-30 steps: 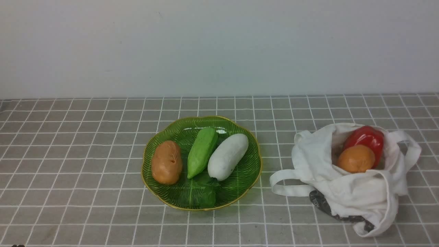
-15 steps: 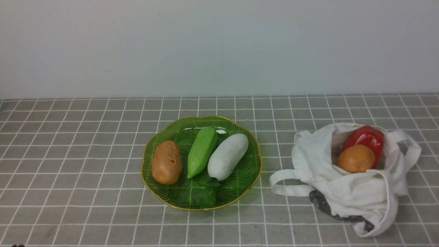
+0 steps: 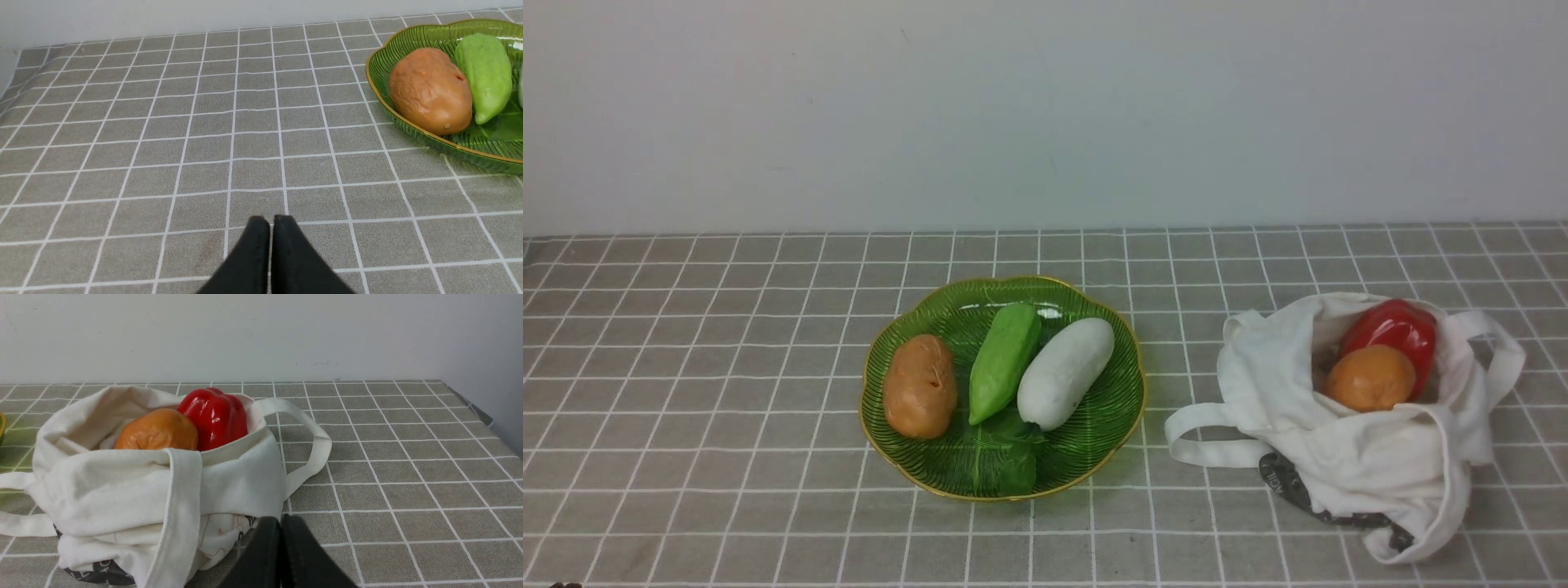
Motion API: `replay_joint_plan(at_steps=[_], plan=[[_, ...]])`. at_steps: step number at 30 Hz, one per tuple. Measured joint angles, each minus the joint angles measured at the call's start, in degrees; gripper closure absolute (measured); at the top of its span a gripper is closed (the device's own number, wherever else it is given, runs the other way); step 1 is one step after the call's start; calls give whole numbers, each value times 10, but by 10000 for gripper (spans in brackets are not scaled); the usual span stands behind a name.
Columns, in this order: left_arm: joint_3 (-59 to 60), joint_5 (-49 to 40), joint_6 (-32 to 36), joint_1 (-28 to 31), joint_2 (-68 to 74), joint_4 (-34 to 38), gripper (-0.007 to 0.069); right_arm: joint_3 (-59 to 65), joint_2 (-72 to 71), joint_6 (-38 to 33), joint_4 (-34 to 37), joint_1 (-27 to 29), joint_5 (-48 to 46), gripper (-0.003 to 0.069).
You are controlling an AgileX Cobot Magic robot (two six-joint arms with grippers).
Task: Take vegetables from bag on grey coffee tablecloth place on plate.
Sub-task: 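Reach into the bag and grasp the item inside with the right gripper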
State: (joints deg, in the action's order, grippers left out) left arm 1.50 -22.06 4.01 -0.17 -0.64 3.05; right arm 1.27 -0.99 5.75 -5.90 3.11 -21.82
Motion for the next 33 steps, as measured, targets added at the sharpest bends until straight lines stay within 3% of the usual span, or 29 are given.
replay_joint_plan(at_steps=[11, 17, 20, 29, 33], plan=[[0, 0, 0, 0, 0, 0, 629, 1, 0, 0, -22, 0, 14, 666], [0, 0, 0, 0, 0, 0, 629, 4, 0, 117, 150, -7, 205, 666], [0, 0, 0, 0, 0, 0, 629, 4, 0, 132, 209, -7, 271, 666], [0, 0, 0, 0, 0, 0, 629, 4, 0, 91, 260, -8, 360, 666], [0, 0, 0, 0, 0, 0, 629, -54, 12, 93, 239, -8, 369, 666]])
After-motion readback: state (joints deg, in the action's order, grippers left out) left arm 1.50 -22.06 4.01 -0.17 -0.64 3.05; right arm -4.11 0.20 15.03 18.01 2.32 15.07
